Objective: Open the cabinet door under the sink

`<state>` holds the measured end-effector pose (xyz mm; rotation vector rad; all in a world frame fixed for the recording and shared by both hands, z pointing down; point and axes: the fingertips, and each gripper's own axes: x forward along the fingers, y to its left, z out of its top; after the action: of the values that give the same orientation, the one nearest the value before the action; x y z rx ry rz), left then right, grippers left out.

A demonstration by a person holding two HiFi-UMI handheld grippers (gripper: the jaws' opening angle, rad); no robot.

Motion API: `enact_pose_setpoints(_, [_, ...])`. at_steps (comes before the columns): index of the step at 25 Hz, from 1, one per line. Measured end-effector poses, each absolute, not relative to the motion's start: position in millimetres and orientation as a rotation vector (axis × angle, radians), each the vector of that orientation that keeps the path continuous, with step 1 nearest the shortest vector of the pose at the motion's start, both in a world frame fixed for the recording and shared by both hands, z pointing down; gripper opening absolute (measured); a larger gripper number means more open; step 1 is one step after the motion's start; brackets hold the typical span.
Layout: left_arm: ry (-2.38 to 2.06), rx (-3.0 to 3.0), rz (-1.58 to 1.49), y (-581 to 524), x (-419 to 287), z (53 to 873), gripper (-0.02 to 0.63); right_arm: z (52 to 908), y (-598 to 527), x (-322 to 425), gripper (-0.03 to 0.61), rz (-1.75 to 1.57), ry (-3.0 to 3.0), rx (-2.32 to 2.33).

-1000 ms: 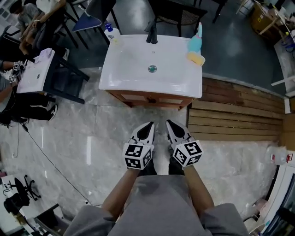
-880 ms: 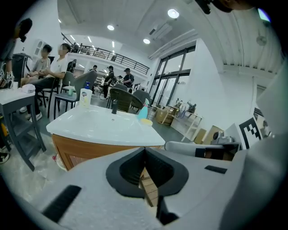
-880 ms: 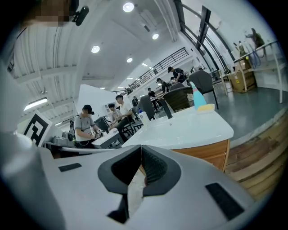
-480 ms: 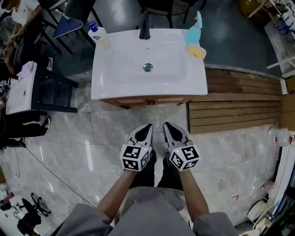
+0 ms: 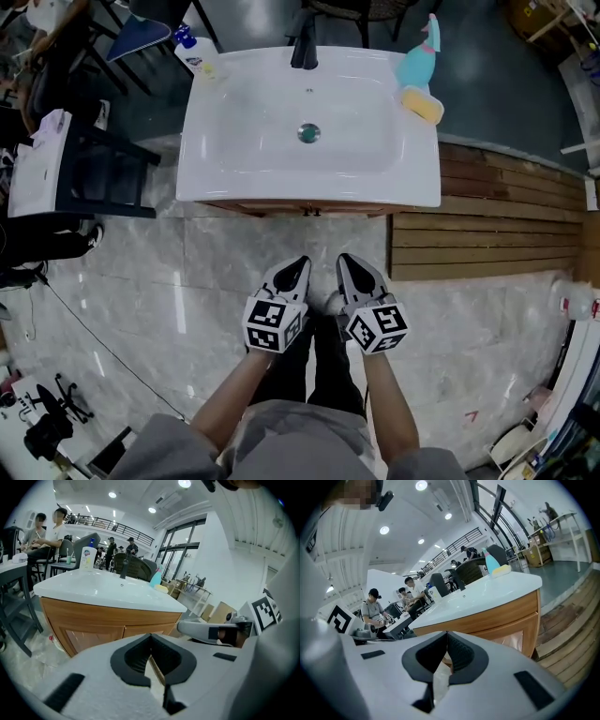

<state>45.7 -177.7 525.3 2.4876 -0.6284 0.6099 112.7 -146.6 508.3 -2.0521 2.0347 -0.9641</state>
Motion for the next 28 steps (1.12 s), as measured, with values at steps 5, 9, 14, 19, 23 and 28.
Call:
enact_pose_setpoints(5, [-0.665, 2.475, 0.604, -182, 51, 541, 0.008, 520, -150, 118, 0.011, -0.977, 2.063, -2.014])
enact_pose_setpoints(9, [-0.69, 2.459, 0.599, -185, 54, 553, 0.008, 533, -152, 117, 0.011, -1.005, 2.081, -1.991])
enact_pose_setpoints(14, [-0.734, 2.448, 0.595, -193, 56, 576, 0.008, 549, -156, 114, 0.011, -1.019, 2.096, -1.962])
enact_pose_setpoints(19, [-0.748, 2.437, 0.575, -200, 63, 606, 0.008, 573, -166, 117, 0.011, -1.024, 2.115, -1.947])
enact_pose_setpoints(23, [-0.79, 2.42, 0.562, -205, 59, 632, 0.009, 590, -171, 114, 0.011, -1.027, 2.127, -1.932])
enact_pose_setpoints(28, [-0.832, 2.406, 0.545, -213, 57, 663, 0.009, 612, -175, 108, 0.011, -1.043, 2.157, -1.91])
